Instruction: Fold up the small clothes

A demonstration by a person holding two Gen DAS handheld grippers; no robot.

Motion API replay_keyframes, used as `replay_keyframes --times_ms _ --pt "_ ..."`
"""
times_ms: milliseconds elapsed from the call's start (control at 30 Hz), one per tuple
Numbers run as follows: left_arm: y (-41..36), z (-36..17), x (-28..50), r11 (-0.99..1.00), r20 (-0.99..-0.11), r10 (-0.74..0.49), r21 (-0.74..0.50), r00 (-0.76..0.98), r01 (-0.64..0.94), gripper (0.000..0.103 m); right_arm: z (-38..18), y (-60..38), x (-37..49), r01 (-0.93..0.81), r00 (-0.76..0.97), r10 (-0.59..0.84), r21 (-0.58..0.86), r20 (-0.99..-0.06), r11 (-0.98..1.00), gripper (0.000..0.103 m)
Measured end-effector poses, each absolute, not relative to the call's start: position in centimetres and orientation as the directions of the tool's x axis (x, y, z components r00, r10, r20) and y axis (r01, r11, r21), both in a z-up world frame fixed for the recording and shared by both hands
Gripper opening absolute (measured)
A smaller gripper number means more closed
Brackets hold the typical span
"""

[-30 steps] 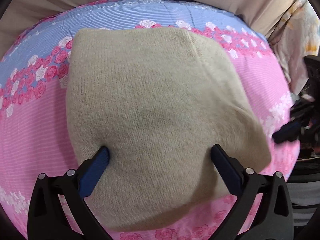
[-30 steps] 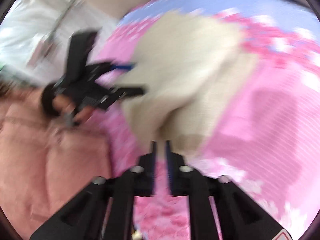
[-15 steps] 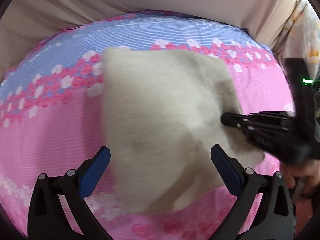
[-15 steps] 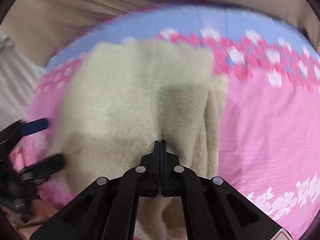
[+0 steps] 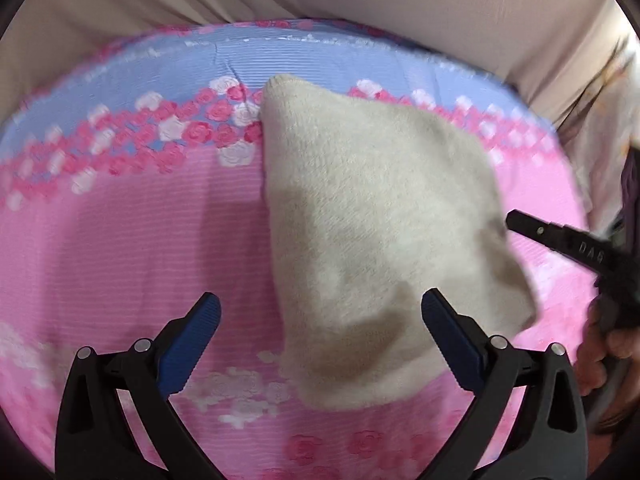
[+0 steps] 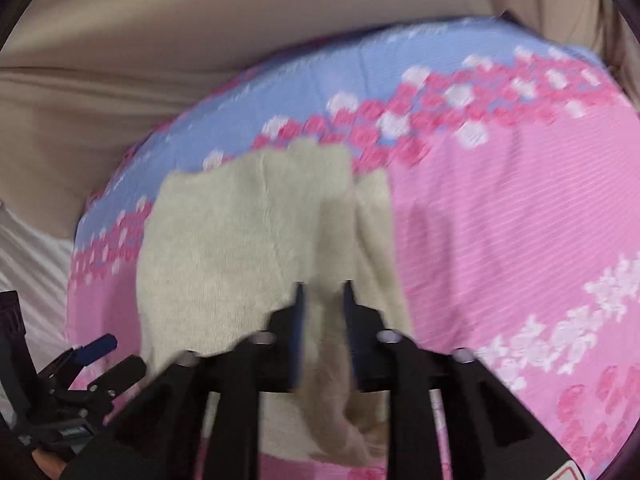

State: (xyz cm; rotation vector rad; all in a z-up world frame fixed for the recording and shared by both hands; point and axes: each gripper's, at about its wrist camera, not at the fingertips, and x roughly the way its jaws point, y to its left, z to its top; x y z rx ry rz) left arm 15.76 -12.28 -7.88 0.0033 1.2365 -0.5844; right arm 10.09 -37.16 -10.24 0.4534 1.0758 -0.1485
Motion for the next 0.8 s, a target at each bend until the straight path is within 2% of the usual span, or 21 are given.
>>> replay_keyframes --times_ms 133,167,200,367,400,433,467,500,567,633,667,767,800 --pt "-9.7 -10.4 18.7 0.821 -0.831 -0.553 -0.529 0.067 0.215 0.098 -11.1 -38.8 10.0 0.388 0.401 0.048 0.217 -0.915 0.896 0.057" --pt "-9.4 -11.2 19.3 0.814 -0.821 -0.569 -0.555 0.046 0.171 0.098 -11.9 -39.2 10.0 0.39 0.381 0.078 0.237 -0.921 0.89 0.065" --pt "-9.1 -11.9 19.8 0.808 -0.812 -0.582 -0.573 0.032 0.139 0.098 -13.0 -39.7 10.2 0.394 0.356 0.121 0.267 -0.926 0.879 0.068" --pt "-10.5 -15.3 21.7 0.776 -0.784 -0.619 -0.62 -0.05 0.119 0.098 -17.6 -40.3 11.3 0.436 0.345 0.352 0.481 -0.87 0.761 0.072" --pt "-11.2 -16.2 21.9 0.752 -0.761 -0.643 -0.649 -0.087 0.12 0.097 -17.8 -40.4 11.5 0.432 0.36 0.367 0.502 -0.858 0.75 0.059" --pt "-11.5 -16.7 21.9 0.735 -0.744 -0.659 -0.668 -0.111 0.115 0.09 -17.4 -40.3 11.7 0.412 0.376 0.374 0.514 -0.848 0.752 0.051" --pt "-11.7 -16.9 22.2 0.706 -0.712 -0.688 -0.701 -0.136 0.101 0.067 -16.6 -40.3 11.7 0.395 0.386 0.365 0.51 -0.847 0.764 0.04" --pt "-11.9 -16.6 22.3 0.706 -0.712 -0.688 -0.702 -0.144 0.097 0.057 -14.9 -40.3 11.5 0.368 0.407 0.357 0.509 -0.841 0.778 0.033" --pt "-12.3 -13.9 22.3 0.696 -0.71 -0.692 -0.704 -0.13 0.142 0.045 -11.6 -40.3 10.4 0.319 0.469 0.347 0.522 -0.812 0.791 0.028" --pt "-13.0 -10.3 21.7 0.662 -0.697 -0.71 -0.709 -0.101 0.243 0.046 -8.6 -41.0 8.9 0.31 0.523 0.313 0.519 -0.793 0.797 0.028" --pt "-13.4 -9.3 21.5 0.655 -0.695 -0.713 -0.708 -0.095 0.264 0.053 -8.1 -41.6 8.2 0.317 0.537 0.303 0.521 -0.787 0.792 0.03" --pt "-15.2 -10.0 21.3 0.682 -0.728 -0.677 -0.676 -0.11 0.281 0.066 -10.6 -43.8 7.1 0.398 0.498 0.254 0.479 -0.829 0.782 0.043" --pt "-16.3 -11.2 21.3 0.72 -0.773 -0.624 -0.626 -0.116 0.3 0.066 -11.9 -44.2 6.9 0.437 0.47 0.231 0.452 -0.852 0.777 0.045"
